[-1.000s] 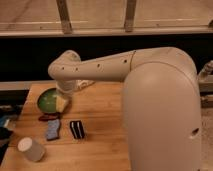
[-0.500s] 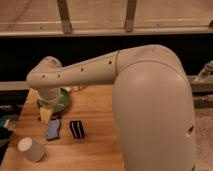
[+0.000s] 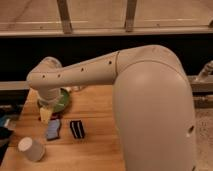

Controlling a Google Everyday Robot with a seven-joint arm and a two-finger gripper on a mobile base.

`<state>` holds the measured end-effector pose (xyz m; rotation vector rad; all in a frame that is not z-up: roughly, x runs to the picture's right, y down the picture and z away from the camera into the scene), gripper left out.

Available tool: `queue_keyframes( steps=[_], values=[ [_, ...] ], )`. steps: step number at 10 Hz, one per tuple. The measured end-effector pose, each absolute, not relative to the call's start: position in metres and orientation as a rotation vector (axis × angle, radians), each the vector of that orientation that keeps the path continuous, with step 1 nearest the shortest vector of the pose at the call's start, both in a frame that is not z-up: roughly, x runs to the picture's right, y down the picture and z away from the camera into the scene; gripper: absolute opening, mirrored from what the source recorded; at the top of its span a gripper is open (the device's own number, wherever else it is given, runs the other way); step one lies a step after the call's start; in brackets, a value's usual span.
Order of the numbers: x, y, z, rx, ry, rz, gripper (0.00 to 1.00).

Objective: Place the ceramic cup over the eraser

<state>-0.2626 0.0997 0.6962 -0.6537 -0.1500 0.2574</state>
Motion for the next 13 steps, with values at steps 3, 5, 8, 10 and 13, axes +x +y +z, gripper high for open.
queue_keyframes(
  steps=[3, 5, 8, 10, 13],
  values=[
    [-0.306, 0.122, 0.707, -0.691, -0.072, 0.154, 0.8],
    [-0.319, 0.128, 0.713, -0.705, -0.04, 0.12, 0.8],
    [-0.322, 0.138, 0.71, -0.729, -0.071, 0.096, 0.8],
    [-0.318, 0.145, 0.704, -0.746, -0.145, 0.101, 0.8],
    [-0.31, 0.16, 0.696, -0.769, -0.225, 0.12, 0.8]
  ],
)
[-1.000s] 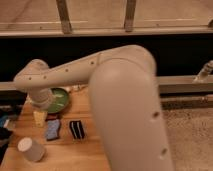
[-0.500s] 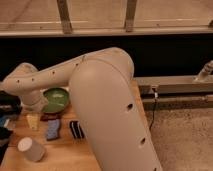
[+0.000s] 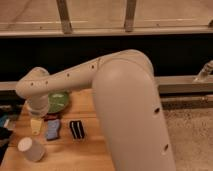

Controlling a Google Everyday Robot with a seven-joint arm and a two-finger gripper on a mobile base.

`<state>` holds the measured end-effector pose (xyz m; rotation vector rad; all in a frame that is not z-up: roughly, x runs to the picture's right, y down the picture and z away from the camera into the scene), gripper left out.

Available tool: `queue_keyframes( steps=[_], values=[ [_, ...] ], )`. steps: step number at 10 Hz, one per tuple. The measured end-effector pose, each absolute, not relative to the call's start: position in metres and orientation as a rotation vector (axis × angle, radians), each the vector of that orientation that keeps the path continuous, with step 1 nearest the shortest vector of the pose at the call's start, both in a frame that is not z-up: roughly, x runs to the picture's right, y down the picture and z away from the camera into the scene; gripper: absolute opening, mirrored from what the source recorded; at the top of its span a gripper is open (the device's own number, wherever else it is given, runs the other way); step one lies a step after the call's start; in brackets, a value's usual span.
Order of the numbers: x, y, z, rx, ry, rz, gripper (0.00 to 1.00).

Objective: Place the ceramic cup over the eraser

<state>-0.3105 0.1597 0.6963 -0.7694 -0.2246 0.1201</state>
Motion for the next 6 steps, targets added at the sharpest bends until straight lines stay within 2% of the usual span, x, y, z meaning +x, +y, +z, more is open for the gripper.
queue_keyframes(
  steps=[6],
  values=[
    [-0.333, 0.179, 0.682, -0.778, -0.258, 0.06, 0.8]
  ],
)
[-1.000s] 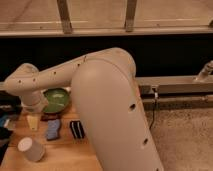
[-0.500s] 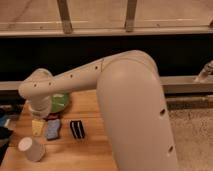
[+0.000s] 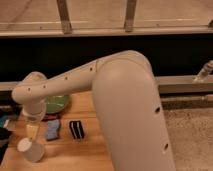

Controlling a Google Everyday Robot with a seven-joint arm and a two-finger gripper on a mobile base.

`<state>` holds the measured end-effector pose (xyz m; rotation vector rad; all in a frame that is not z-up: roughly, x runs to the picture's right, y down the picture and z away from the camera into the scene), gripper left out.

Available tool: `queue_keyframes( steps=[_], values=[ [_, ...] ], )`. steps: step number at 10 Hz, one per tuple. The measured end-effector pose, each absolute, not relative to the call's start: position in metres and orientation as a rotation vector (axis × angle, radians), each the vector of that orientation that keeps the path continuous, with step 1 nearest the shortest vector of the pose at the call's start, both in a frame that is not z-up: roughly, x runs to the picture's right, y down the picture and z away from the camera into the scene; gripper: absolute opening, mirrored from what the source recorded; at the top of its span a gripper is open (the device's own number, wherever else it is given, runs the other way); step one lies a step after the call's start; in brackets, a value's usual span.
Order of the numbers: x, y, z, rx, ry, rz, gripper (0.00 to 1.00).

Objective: Place the ceramic cup over the eraser

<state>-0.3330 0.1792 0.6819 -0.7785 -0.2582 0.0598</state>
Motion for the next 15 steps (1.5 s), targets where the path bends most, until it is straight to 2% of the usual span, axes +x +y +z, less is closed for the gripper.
queue_keyframes(
  steps=[8, 15],
  values=[
    [-0.358, 0.215, 0.666, -0.808, -0.232, -0.014, 0.8],
    [-0.367, 0.218, 0.671, -0.841, -0.216, -0.034, 0.8]
  ],
)
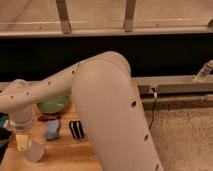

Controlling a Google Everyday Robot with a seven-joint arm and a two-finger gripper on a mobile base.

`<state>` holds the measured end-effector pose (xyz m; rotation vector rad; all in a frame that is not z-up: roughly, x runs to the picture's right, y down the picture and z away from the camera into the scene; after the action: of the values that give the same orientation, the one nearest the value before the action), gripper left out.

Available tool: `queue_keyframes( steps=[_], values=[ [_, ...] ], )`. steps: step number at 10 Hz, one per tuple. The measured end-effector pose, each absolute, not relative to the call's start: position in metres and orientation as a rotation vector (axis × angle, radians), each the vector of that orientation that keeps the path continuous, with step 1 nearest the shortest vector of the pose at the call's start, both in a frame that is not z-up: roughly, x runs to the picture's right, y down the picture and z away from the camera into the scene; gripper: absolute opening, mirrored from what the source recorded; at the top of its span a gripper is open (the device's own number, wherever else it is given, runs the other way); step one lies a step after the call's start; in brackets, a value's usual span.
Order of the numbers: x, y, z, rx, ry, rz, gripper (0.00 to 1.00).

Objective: Place the ceramic cup over the eraser

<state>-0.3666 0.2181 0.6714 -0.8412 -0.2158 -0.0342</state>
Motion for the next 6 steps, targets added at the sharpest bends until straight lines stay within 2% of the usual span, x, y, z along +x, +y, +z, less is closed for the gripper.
queue_keyframes(
  steps=[6],
  values=[
    [-0.37, 0.245, 0.684, -0.914, -0.24, -0.032, 0.8]
  ],
)
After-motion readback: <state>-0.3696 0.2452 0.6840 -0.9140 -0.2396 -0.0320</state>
